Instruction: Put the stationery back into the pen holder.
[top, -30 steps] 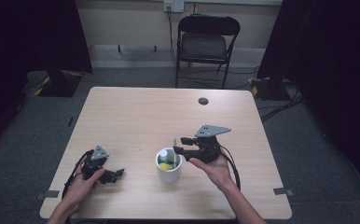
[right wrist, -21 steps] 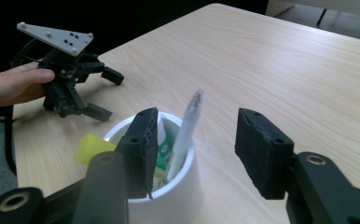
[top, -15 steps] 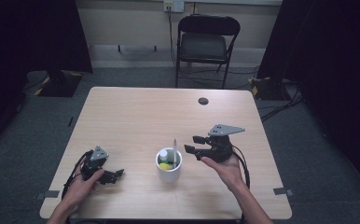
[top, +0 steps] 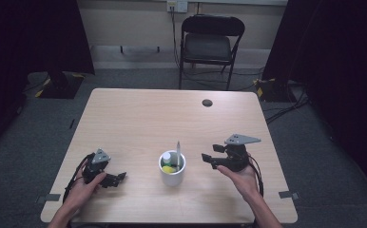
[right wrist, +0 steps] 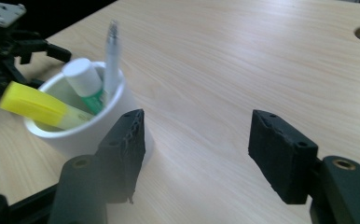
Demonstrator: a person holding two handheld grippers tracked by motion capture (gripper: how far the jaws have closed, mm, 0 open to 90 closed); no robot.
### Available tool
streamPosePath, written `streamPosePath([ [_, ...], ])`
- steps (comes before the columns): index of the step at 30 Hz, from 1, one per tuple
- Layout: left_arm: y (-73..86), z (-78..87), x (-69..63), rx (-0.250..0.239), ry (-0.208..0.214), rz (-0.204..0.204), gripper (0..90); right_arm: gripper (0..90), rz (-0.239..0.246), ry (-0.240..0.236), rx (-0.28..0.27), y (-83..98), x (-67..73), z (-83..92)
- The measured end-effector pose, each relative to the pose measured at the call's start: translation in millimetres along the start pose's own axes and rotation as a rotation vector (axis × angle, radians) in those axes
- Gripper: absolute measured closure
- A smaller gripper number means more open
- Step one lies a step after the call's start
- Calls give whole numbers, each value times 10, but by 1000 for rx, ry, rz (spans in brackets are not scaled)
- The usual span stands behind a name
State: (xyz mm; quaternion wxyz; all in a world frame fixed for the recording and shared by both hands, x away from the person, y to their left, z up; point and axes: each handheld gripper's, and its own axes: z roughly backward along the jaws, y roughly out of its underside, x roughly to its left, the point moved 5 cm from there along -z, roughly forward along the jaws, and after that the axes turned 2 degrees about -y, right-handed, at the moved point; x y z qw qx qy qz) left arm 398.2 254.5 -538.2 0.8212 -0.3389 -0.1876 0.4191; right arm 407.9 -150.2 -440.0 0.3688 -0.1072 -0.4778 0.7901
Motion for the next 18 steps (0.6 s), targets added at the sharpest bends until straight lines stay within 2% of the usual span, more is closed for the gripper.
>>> streamPosePath([
  [12, 0, 0, 0, -1, 0, 0, 0, 296, -40, 98, 60, 302, -298, 127],
  [18, 1, 0, -1, 1, 3, 1, 0, 281, -63, 146, 95, 479, -498, 139],
])
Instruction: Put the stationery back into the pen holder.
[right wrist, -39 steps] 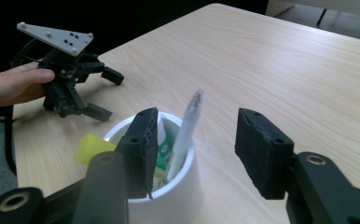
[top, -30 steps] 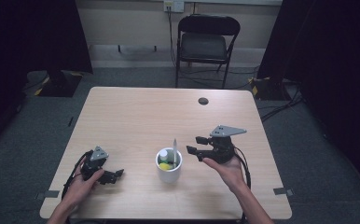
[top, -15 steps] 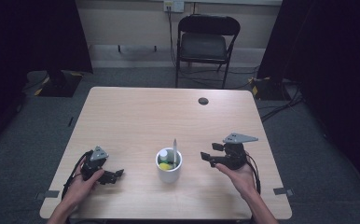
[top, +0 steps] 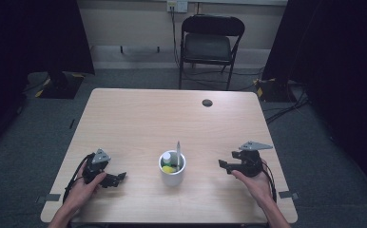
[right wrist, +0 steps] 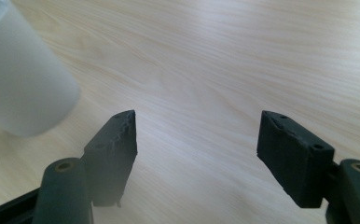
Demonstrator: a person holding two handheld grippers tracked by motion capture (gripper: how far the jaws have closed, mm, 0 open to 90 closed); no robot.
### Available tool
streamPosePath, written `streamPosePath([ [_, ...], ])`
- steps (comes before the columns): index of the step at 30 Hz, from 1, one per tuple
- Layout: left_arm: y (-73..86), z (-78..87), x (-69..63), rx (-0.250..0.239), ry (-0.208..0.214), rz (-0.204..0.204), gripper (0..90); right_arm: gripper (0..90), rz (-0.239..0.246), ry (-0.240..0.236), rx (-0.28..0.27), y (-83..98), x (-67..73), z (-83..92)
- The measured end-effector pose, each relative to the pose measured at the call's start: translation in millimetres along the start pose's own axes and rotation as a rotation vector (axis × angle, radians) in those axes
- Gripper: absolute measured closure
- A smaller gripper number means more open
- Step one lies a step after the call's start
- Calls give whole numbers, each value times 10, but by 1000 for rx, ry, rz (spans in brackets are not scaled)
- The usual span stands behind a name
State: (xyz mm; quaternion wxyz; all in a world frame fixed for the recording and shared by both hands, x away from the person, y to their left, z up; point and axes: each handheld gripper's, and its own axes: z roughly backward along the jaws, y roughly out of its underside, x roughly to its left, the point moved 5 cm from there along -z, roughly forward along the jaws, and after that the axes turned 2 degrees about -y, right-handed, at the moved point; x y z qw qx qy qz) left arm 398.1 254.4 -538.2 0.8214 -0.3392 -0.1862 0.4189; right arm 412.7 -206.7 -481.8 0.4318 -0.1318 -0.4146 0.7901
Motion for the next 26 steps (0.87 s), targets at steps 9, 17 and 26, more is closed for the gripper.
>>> streamPosePath([
  [9, -3, -2, 1, 2, -4, 1, 0, 250, -43, 116, 85, 294, -375, -87],
  [17, -3, -3, 0, 1, -4, 2, 0, 201, -4, 209, 97, 428, -448, -139],
  [26, -3, -3, 0, 1, -4, 1, 0, 183, -1, 219, 42, 470, -435, -143],
])
